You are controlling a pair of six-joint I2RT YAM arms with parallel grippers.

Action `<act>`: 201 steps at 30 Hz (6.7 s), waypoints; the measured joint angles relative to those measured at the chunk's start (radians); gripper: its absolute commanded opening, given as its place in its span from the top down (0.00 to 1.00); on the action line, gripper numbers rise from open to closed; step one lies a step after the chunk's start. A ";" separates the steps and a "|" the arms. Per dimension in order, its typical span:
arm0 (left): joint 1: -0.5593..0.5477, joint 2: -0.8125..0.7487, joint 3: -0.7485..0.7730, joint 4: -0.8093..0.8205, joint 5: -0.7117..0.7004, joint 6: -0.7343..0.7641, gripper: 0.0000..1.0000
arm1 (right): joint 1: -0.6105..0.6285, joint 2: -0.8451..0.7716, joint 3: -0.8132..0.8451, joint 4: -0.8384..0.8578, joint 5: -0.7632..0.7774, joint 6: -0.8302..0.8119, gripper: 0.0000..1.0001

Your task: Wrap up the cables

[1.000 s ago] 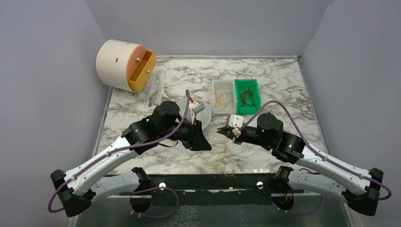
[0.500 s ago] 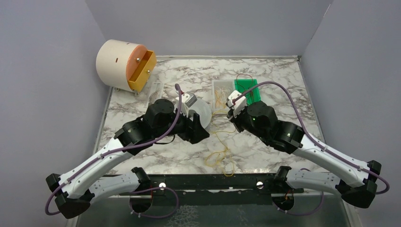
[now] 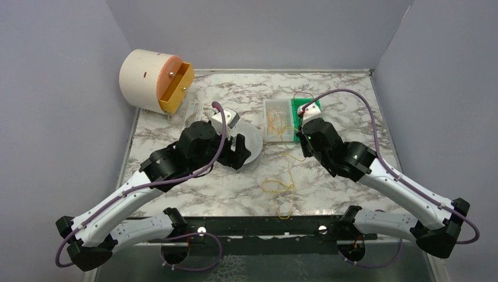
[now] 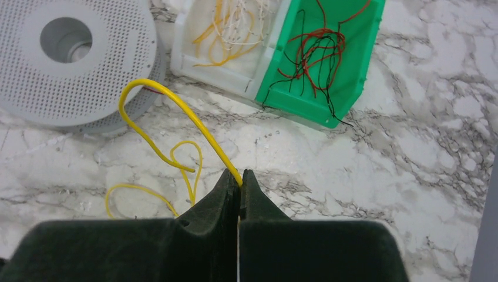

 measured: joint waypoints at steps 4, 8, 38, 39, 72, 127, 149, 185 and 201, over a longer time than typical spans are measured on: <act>0.000 0.042 -0.014 0.014 -0.068 0.041 0.25 | -0.072 -0.001 -0.008 0.009 0.001 0.059 0.99; 0.000 0.119 -0.055 0.035 -0.131 0.081 0.25 | -0.145 -0.006 -0.071 0.046 -0.027 0.124 0.99; -0.209 0.807 0.045 0.111 -0.708 0.156 0.27 | -0.425 -0.174 -0.377 0.233 -0.333 0.422 0.99; -0.211 0.826 0.050 0.113 -0.711 0.155 0.28 | -0.425 -0.178 -0.383 0.233 -0.333 0.423 0.99; -0.254 0.844 0.101 0.097 -1.038 0.207 1.00 | -0.425 -0.221 -0.430 0.248 -0.359 0.439 0.99; -0.264 0.415 0.112 -0.279 -0.623 -0.332 0.96 | -0.370 -0.094 0.064 -0.018 -1.070 0.410 0.99; -0.227 0.272 -0.068 -0.134 -0.599 -0.307 0.70 | -0.215 -0.035 -0.125 0.203 -0.928 0.691 0.99; -0.202 -0.056 -0.116 -0.057 -0.455 -0.278 0.46 | 0.014 0.214 0.174 -0.037 -0.555 0.795 0.99; -0.202 0.028 -0.151 -0.021 -0.445 -0.245 0.43 | 0.098 0.312 0.272 -0.153 -0.472 0.866 0.99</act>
